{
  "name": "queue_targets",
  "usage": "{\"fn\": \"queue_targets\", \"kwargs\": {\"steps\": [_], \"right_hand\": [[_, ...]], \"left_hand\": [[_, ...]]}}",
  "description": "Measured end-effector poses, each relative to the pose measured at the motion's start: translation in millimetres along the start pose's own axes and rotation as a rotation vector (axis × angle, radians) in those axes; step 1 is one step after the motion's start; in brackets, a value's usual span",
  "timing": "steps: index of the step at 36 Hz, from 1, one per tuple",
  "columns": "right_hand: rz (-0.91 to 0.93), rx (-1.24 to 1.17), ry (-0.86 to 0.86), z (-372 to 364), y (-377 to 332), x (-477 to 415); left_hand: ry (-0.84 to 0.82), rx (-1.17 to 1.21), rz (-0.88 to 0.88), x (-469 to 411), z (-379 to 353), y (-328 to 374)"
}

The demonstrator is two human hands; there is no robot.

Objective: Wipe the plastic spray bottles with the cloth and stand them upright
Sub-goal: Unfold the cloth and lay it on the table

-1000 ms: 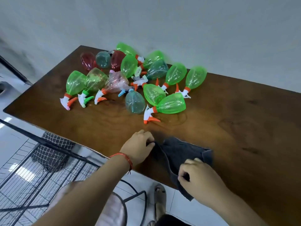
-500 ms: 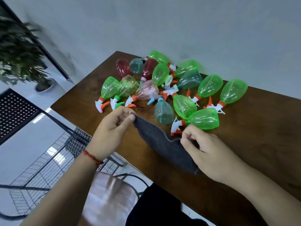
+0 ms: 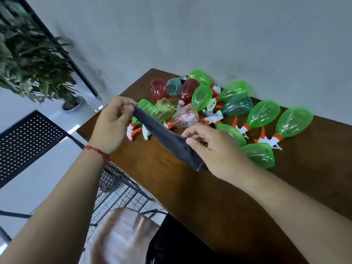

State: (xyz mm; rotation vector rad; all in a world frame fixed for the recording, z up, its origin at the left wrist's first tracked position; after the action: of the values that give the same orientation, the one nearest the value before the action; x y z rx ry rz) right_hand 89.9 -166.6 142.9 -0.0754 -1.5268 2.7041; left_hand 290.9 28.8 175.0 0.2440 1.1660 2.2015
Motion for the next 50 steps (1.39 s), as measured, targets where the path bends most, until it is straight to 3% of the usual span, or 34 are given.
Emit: {"fn": "queue_targets", "kwargs": {"steps": [5, 19, 22, 29, 35, 42, 50], "right_hand": [[-0.049, 0.001, -0.124, -37, 25, -5], [-0.254, -0.299, -0.31, -121, 79, 2], [-0.259, -0.267, -0.215, -118, 89, -5], [-0.119, 0.222, 0.154, -86, 108, -8], [-0.222, 0.489, 0.119, -114, 126, 1], [-0.273, 0.519, 0.252, -120, 136, 20], [-0.306, 0.466, 0.39, -118, 143, 30]], "left_hand": [[-0.05, -0.031, 0.064, 1, -11, -31], [-0.187, -0.085, 0.329, 24, -30, -123], [-0.192, -0.126, 0.356, 19, -39, -137], [-0.183, -0.22, 0.351, -15, -71, -149], [-0.162, -0.213, 0.342, -27, -98, -170], [-0.229, -0.322, 0.169, -18, -104, -185], [-0.124, -0.468, -0.07, -8, -109, -178]]}}
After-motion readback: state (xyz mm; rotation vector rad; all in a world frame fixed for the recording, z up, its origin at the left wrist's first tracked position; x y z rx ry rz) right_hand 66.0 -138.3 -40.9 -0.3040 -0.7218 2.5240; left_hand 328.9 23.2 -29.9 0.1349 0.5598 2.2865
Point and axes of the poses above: each hand's wrist, its own x-axis away from the middle knuckle, its own z-axis out of the back of the hand, y = z × x, the point moved 9 cm from there along -x, towards the middle knuckle, and after that the axes turned 11 degrees about -y, right-handed, at the moved point
